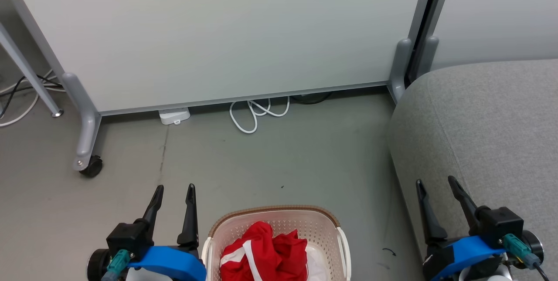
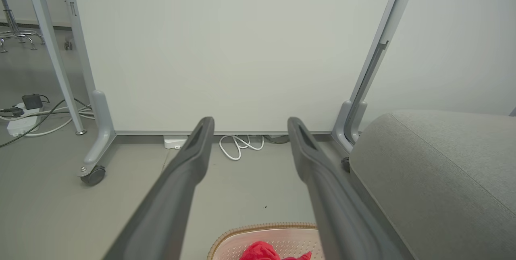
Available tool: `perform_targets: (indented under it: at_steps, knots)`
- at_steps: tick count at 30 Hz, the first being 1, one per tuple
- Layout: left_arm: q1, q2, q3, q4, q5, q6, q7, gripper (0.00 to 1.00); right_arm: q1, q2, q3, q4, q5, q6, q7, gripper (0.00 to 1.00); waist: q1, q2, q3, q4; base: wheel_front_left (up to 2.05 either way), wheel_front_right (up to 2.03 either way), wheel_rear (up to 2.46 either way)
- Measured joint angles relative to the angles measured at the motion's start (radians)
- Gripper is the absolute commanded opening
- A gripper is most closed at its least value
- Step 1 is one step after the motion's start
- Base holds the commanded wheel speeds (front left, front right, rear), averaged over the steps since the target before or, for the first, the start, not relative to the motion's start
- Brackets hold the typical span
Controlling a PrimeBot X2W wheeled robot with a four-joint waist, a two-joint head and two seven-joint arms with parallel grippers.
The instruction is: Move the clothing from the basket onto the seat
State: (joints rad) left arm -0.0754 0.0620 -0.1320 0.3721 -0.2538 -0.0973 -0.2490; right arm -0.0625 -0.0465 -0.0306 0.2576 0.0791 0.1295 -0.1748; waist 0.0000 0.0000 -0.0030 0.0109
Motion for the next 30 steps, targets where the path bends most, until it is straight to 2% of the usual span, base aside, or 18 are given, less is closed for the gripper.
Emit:
perform_targets:
  at_steps: [8, 21, 30]
  knots:
    - [-0.002, -0.001, 0.0, 0.005, 0.044, 0.0, -0.013, 1.0, 0.0, 0.0, 0.0, 0.0, -0.047, 0.0, -0.02, 1.0, 0.0, 0.0, 0.005, 0.0, 0.0, 0.0, 0.0]
    - [-0.008, -0.002, 0.007, 0.004, 0.043, 0.0, -0.013, 1.0, -0.003, -0.001, 0.004, 0.006, -0.049, 0.001, -0.023, 1.0, -0.0001, 0.0, 0.011, -0.002, 0.0, 0.0, 0.0]
    - [-0.025, -0.004, 0.015, 0.031, 0.032, 0.006, -0.014, 1.0, -0.054, -0.001, 0.077, -0.015, -0.029, 0.001, -0.029, 1.0, 0.0, 0.0, 0.07, -0.05, 0.0, 0.0, 0.0]
